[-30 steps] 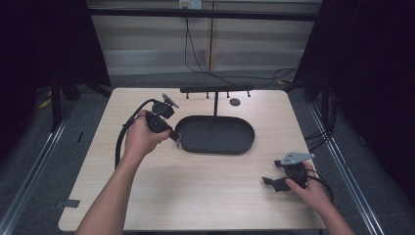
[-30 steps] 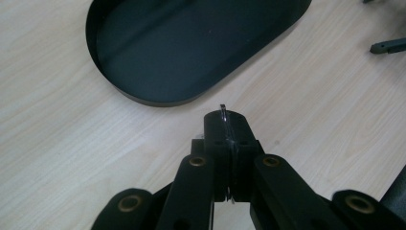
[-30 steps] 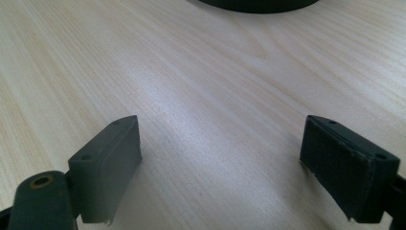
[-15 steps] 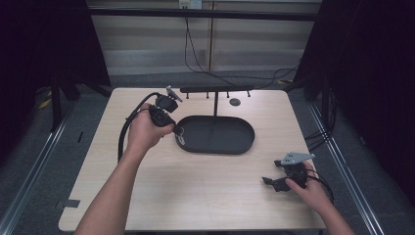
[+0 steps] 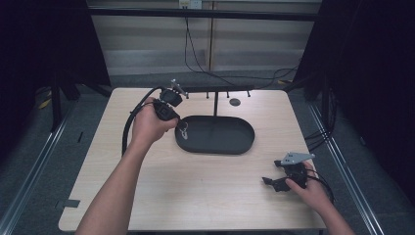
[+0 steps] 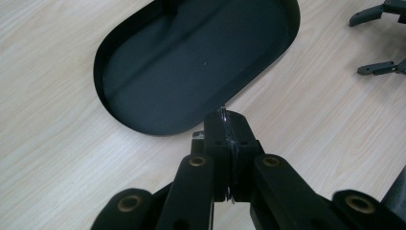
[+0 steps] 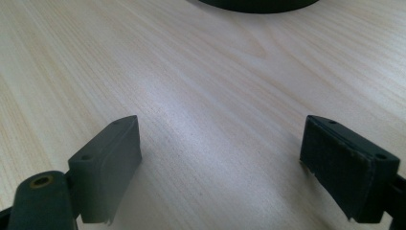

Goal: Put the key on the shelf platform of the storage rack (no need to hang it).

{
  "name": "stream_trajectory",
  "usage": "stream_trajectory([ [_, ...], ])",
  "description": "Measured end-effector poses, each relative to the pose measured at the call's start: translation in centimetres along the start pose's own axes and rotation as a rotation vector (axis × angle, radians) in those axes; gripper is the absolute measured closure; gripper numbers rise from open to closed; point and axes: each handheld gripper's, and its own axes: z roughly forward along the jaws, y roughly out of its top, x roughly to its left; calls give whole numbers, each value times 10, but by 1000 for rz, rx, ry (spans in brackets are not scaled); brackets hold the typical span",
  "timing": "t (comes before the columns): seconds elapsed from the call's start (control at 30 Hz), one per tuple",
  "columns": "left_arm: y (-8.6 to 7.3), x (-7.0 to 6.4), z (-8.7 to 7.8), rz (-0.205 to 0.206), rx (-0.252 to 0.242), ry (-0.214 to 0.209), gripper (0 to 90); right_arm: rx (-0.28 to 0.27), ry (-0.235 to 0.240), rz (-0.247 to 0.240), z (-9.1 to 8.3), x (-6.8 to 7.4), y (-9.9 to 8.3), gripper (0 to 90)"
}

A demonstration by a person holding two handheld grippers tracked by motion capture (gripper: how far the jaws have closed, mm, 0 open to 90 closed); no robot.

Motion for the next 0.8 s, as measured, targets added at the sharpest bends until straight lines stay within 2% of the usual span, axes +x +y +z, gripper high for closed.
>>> stream_trajectory([
  [0.07,2,1,2,12,6,-1,889,-1,0,-2,0,0,0,134],
  [0.1,3,0,3,3,0,-3,890,0,0,0,0,0,0,134],
  [0.33,10,1,9,9,-8,-12,889,-1,1,-1,0,0,0,134],
  [0.8,20,0,22,6,4,5,889,-1,1,-2,0,0,0,135],
])
